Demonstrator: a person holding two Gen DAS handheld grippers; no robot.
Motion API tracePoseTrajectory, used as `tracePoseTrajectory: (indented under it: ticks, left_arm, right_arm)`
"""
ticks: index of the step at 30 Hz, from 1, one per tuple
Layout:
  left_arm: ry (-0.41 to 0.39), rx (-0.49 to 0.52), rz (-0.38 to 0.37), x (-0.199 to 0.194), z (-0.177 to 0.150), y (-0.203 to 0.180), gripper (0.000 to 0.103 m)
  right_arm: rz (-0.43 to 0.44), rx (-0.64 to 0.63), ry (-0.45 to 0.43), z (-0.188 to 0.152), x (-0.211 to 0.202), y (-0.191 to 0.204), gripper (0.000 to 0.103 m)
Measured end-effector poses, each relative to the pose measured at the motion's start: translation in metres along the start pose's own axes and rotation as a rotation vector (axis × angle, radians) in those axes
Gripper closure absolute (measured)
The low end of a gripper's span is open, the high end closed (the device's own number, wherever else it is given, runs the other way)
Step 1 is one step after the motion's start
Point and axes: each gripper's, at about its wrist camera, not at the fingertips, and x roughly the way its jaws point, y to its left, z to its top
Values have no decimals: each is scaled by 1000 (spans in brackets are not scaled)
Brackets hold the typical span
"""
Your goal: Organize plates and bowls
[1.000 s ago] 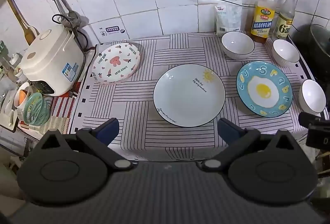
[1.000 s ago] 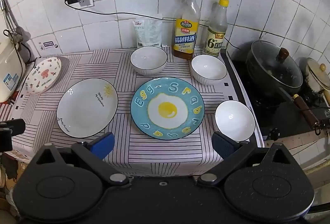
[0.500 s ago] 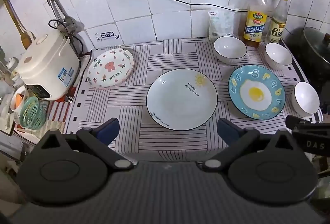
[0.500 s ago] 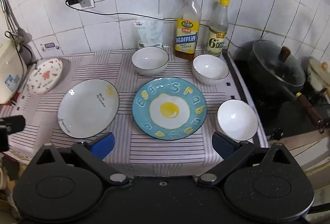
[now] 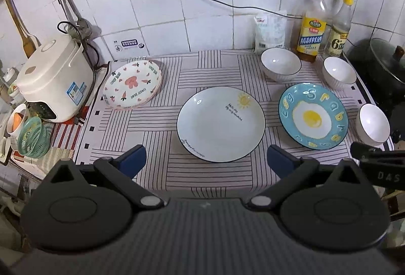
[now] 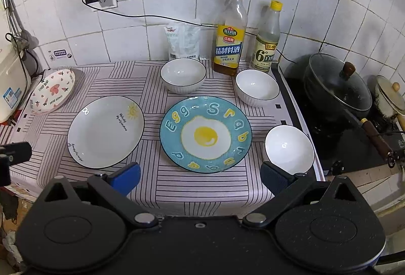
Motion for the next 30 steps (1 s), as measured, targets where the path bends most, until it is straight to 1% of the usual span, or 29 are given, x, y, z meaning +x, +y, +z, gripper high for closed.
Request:
tracePoseTrajectory:
  ticks: [3, 8, 12, 17, 26, 30]
  left_arm:
    - [3, -10, -10, 2, -1, 2, 0]
    - [19, -30, -6, 8, -5, 7, 0]
    - [5, -19, -6, 8, -5, 7, 0]
    - [-32, -5, -10, 5, -4, 2, 0]
    - [-37, -1, -37, 6, -2, -7, 1]
    - [-34, 1, -33, 8, -1, -8, 2]
  right_arm:
    - [-8, -12, -5, -1, 0, 2, 1]
    - [-9, -18, -7, 0, 2, 3, 1]
    - [-8, -25, -7, 0, 3, 3, 1]
    - [-5, -26, -6, 0, 5, 3, 1]
    - [-11, -8, -9, 0, 5, 1, 1]
    - [-14, -7, -17, 0, 5, -1, 1]
